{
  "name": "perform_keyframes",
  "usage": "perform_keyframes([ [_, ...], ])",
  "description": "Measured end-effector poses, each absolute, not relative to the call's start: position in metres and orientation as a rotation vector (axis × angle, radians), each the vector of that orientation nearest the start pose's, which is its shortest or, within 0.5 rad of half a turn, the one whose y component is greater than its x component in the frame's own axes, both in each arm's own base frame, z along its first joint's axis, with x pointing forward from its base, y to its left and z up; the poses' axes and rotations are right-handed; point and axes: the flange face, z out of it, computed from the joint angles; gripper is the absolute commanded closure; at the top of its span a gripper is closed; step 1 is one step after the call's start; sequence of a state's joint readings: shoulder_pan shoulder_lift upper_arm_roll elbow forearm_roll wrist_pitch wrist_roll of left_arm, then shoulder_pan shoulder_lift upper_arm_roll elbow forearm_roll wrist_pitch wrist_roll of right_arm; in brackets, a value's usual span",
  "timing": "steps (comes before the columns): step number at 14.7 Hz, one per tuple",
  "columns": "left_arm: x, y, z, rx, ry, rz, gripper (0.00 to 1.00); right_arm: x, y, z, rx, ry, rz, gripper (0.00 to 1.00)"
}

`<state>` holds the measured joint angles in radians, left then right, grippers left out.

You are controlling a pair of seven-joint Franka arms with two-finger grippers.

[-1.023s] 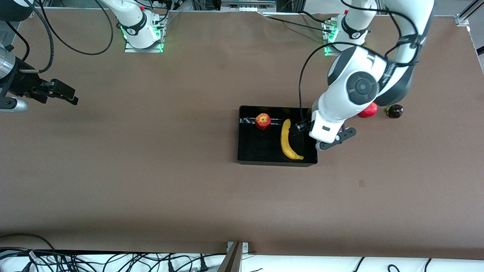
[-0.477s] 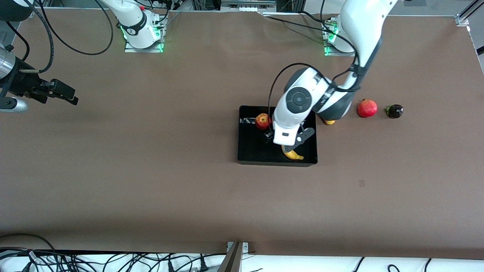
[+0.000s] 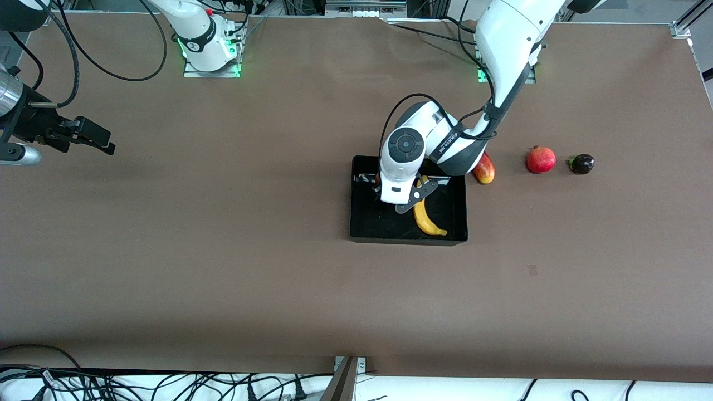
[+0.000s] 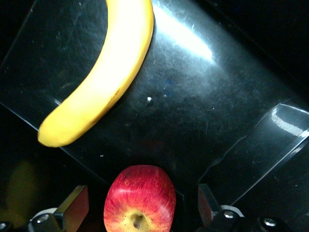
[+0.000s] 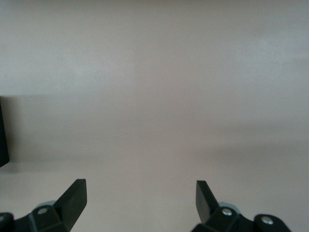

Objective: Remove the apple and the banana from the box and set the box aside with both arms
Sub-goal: 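Lower the left gripper and grasp the red apple in the box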

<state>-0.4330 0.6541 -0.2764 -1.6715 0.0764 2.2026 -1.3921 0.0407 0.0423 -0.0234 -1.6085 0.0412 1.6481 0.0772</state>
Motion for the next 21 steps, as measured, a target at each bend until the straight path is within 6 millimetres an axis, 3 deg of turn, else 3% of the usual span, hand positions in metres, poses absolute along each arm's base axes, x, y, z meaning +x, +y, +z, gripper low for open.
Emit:
perform_keyframes([
  [8, 0.496, -0.434, 0.210, -2.931, -1.039, 0.222, 0.02, 0.573, 0.014, 0.590, -3.100, 0.098, 0.007, 0.00],
  [9, 0.495, -0.434, 0.210, -2.927, -1.042, 0.210, 0.18, 0.573, 0.014, 0.590, -3.100, 0.098, 0.007, 0.00],
  [12, 0.495, -0.436, 0.213, -2.917, -1.062, 0.185, 0.88, 0.573, 0.014, 0.590, -3.100, 0.098, 0.007, 0.00],
  [13, 0.495, -0.436, 0.216, -2.918, -1.064, 0.181, 1.00, 0.573, 0.014, 0.590, -3.100, 0.098, 0.007, 0.00],
  [21, 0.495, -0.436, 0.218, -2.919, -1.064, 0.178, 1.00, 0.573, 0.014, 0.590, -3.100, 0.098, 0.007, 0.00],
])
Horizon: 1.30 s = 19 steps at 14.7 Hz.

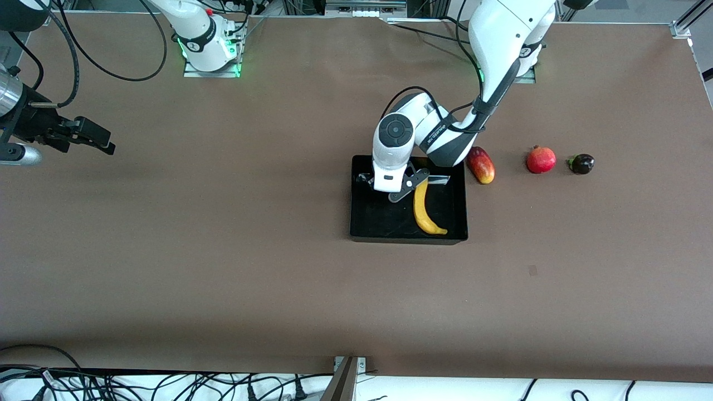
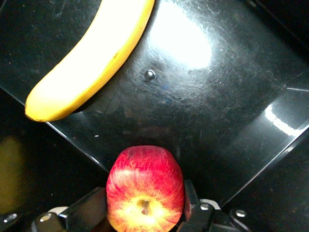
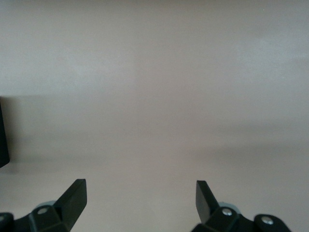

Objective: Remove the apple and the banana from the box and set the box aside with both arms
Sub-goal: 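Lower the left gripper and grasp the red apple in the box, then lift the apple out and carry it beside the pomegranate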

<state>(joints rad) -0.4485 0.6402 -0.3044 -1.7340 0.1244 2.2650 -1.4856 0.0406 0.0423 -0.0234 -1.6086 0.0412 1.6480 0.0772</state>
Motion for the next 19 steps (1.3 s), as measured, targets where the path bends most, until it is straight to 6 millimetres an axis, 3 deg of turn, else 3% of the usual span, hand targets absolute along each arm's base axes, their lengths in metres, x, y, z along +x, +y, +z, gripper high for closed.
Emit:
perform_keyframes([
  [5, 0.501, -0.431, 0.222, -2.928, -1.054, 0.169, 1.00, 0.573, 0.014, 0.590, -3.100, 0.098, 0.008, 0.00],
  [8, 0.529, -0.405, 0.259, -2.935, -1.022, 0.174, 1.00, 0.573, 0.014, 0.589, -3.100, 0.098, 0.009, 0.00],
  [11, 0.559, -0.364, 0.315, -2.951, -0.968, 0.193, 1.00, 0.573, 0.014, 0.589, -3.100, 0.098, 0.009, 0.00],
  [14, 0.576, -0.318, 0.349, -2.949, -0.864, 0.229, 1.00, 0.573, 0.014, 0.589, -3.100, 0.098, 0.009, 0.00],
  [17, 0.597, -0.250, 0.370, -2.955, -0.722, 0.298, 1.00, 0.573, 0.014, 0.589, -3.100, 0.098, 0.009, 0.00],
  [19, 0.615, -0.193, 0.385, -2.964, -0.643, 0.350, 1.00, 0.573, 0.014, 0.589, -3.100, 0.098, 0.010, 0.00],
])
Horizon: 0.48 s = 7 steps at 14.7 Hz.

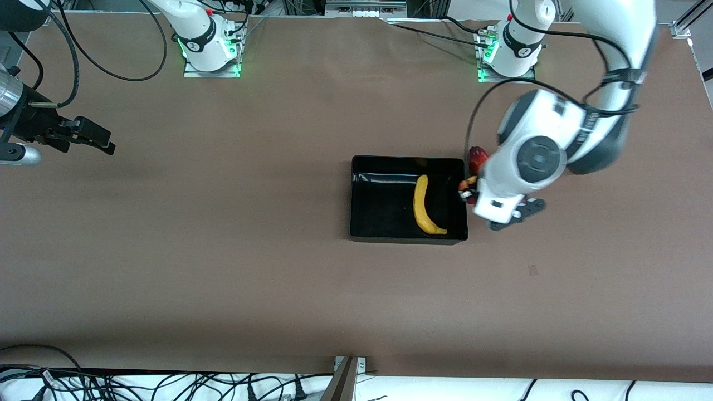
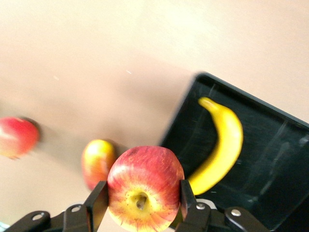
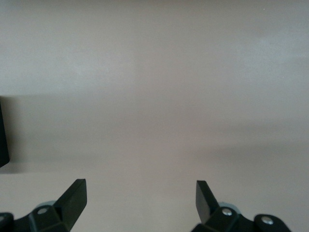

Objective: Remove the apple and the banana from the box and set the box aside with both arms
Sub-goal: 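Lift the apple out and carry it beside the pomegranate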

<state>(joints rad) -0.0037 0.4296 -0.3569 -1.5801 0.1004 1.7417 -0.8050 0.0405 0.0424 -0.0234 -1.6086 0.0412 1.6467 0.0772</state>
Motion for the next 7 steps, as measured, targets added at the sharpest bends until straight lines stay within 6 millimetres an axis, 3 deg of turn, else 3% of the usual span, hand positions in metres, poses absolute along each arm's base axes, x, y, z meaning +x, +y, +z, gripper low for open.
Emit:
perform_keyframes([
  [2, 0.634, -0.127, 0.392, -2.984, -0.536, 0.343, 1.00, 0.573, 0.014, 0.589, -3.100, 0.098, 0.010, 0.00],
  [4, 0.646, -0.068, 0.386, -2.974, -0.435, 0.318, 1.00, 0.573, 0.014, 0.589, -3.100, 0.098, 0.010, 0.00],
  [7, 0.668, -0.024, 0.357, -3.011, -0.340, 0.207, 1.00, 0.573, 0.014, 0.589, -3.100, 0.098, 0.011, 0.00],
])
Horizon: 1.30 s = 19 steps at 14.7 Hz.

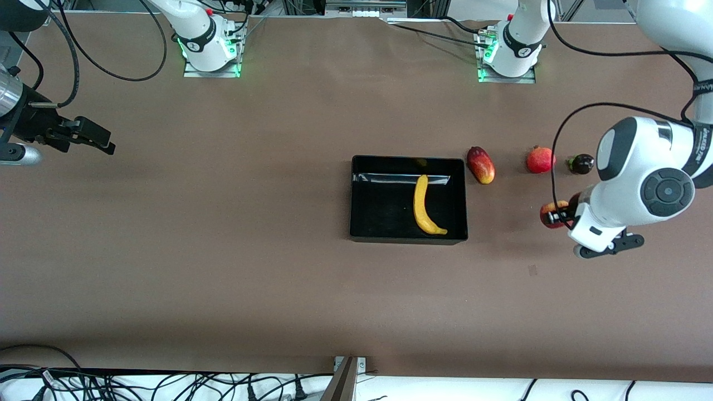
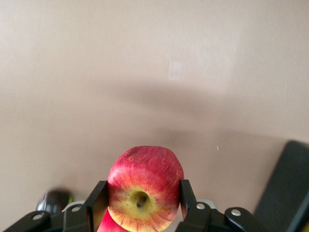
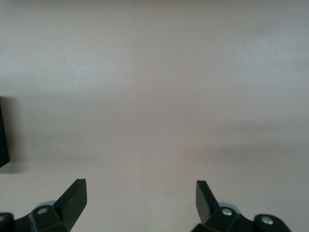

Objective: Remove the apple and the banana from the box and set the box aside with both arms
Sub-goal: 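Lift the apple out and carry it beside the pomegranate, then lower the apple onto the table and open the left gripper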

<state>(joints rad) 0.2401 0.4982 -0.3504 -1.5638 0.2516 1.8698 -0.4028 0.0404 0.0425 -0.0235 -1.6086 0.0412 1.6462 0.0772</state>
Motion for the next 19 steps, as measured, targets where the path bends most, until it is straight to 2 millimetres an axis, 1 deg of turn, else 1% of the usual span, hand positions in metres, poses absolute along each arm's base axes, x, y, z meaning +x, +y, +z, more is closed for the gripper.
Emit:
perform_keyframes([
  [2, 0.681, -0.009, 0.321, -3.035, -0.284, 0.145, 1.00, 0.573, 0.014, 0.589, -3.100, 0.098, 0.011, 0.00],
  [4, 0.688, 0.002, 0.286, -3.048, -0.256, 0.114, 1.00, 0.573, 0.014, 0.589, -3.100, 0.098, 0.011, 0.00],
  [7, 0.695, 0.022, 0.244, -3.038, -0.244, 0.056, 1.00, 0.573, 0.014, 0.589, -3.100, 0.099, 0.011, 0.00],
  [9, 0.698, 0.033, 0.225, -3.027, -0.239, 0.023, 1.00, 0.573, 0.013, 0.589, -3.100, 0.100, 0.011, 0.00],
  [10, 0.698, 0.036, 0.219, -3.028, -0.240, 0.010, 1.00, 0.573, 0.013, 0.589, -3.100, 0.100, 0.011, 0.00],
  [11, 0.700, 0.037, 0.220, -3.030, -0.238, -0.013, 1.00, 0.573, 0.013, 0.589, -3.100, 0.100, 0.011, 0.00],
  [12, 0.701, 0.038, 0.219, -3.031, -0.238, -0.020, 0.61, 0.573, 0.013, 0.589, -3.100, 0.101, 0.011, 0.00],
  [13, 0.701, 0.038, 0.219, -3.031, -0.236, -0.022, 0.01, 0.573, 0.013, 0.589, -3.100, 0.101, 0.011, 0.00],
  [15, 0.701, 0.036, 0.219, -3.019, -0.212, -0.028, 0.00, 0.573, 0.013, 0.589, -3.100, 0.101, 0.011, 0.00],
  [17, 0.700, 0.030, 0.213, -2.996, -0.164, -0.022, 0.00, 0.573, 0.013, 0.589, -3.100, 0.101, 0.011, 0.00],
  [18, 0.698, 0.028, 0.210, -2.991, -0.155, -0.008, 0.00, 0.573, 0.013, 0.589, -3.100, 0.101, 0.011, 0.00],
  [19, 0.697, 0.028, 0.212, -2.982, -0.155, 0.028, 0.00, 0.573, 0.013, 0.589, -3.100, 0.101, 0.011, 0.00],
])
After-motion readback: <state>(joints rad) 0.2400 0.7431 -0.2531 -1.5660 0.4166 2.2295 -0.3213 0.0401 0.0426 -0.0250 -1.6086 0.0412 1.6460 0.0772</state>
